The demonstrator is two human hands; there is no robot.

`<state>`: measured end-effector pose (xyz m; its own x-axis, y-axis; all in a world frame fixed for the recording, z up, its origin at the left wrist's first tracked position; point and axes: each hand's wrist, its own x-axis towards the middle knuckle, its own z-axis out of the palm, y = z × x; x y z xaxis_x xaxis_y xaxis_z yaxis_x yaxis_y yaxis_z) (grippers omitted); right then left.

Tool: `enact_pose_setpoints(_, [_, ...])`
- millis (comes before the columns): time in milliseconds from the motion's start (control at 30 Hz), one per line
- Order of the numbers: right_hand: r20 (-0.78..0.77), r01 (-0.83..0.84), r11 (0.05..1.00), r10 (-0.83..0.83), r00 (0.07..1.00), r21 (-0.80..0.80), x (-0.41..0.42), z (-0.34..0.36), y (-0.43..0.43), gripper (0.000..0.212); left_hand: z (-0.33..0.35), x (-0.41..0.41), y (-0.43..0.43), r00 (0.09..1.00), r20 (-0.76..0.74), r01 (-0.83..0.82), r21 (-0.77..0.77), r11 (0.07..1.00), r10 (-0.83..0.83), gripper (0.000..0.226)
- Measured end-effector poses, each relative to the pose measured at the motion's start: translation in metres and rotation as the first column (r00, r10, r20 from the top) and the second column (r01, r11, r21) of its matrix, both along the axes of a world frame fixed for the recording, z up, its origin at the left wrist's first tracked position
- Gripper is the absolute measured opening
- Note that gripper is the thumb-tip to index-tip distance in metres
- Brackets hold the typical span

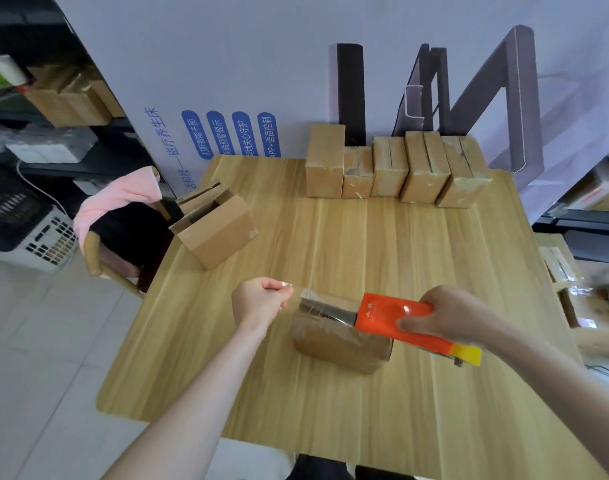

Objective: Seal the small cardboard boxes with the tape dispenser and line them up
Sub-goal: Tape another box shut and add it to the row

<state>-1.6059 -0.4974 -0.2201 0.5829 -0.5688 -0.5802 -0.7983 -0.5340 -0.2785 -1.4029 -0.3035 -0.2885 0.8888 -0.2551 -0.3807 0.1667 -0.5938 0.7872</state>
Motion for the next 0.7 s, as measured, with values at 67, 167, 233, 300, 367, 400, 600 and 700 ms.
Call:
enact_pose_setpoints(67, [-0.029,-0.014,1.0,0.014,0.999,-0.006,0.004,-0.006,-0.002,0.046,-0.003,-0.003,0.0,1.0,0.022,-0.002,-0.005,1.0,0.002,0.007])
enact_pose_setpoints(167, [-0.06,-0.036,0.998,0.034,0.998,-0.041,0.009,-0.019,0.0,0.048,-0.01,-0.006,-0.001,0.999,0.028,-0.017,-0.02,1.0,0.017,0.007])
enact_pose_setpoints(233, [-0.074,-0.031,0.998,0.028,0.997,-0.05,0.011,-0.027,0.003,0.049,-0.013,-0.007,-0.002,0.999,0.035,-0.018,-0.017,1.0,0.019,0.007])
enact_pose_setpoints(300, [-0.084,-0.025,0.998,0.02,0.996,-0.059,0.012,-0.036,0.005,0.051,-0.015,-0.007,-0.002,0.999,0.043,-0.009,-0.007,1.0,0.009,0.006])
enact_pose_setpoints(367, [-0.105,-0.038,0.997,0.031,0.994,-0.065,0.012,-0.044,0.007,0.051,-0.018,-0.007,-0.001,0.999,0.048,0.01,0.008,1.0,-0.01,0.006])
enact_pose_setpoints(400, [-0.118,-0.047,0.997,0.039,0.992,-0.063,0.012,-0.048,0.008,0.051,-0.02,-0.007,0.0,0.999,0.048,0.02,0.015,1.0,-0.02,0.005])
enact_pose_setpoints(600, [-0.135,-0.025,0.999,0.019,0.991,-0.046,0.007,-0.06,0.012,0.051,-0.033,-0.01,0.007,0.998,0.053,0.027,0.031,0.999,-0.029,0.007])
enact_pose_setpoints(700, [-0.128,-0.029,0.998,0.022,0.992,-0.052,0.004,-0.065,0.012,0.052,-0.04,-0.008,0.007,1.0,0.013,-0.008,0.014,1.0,0.008,0.004])
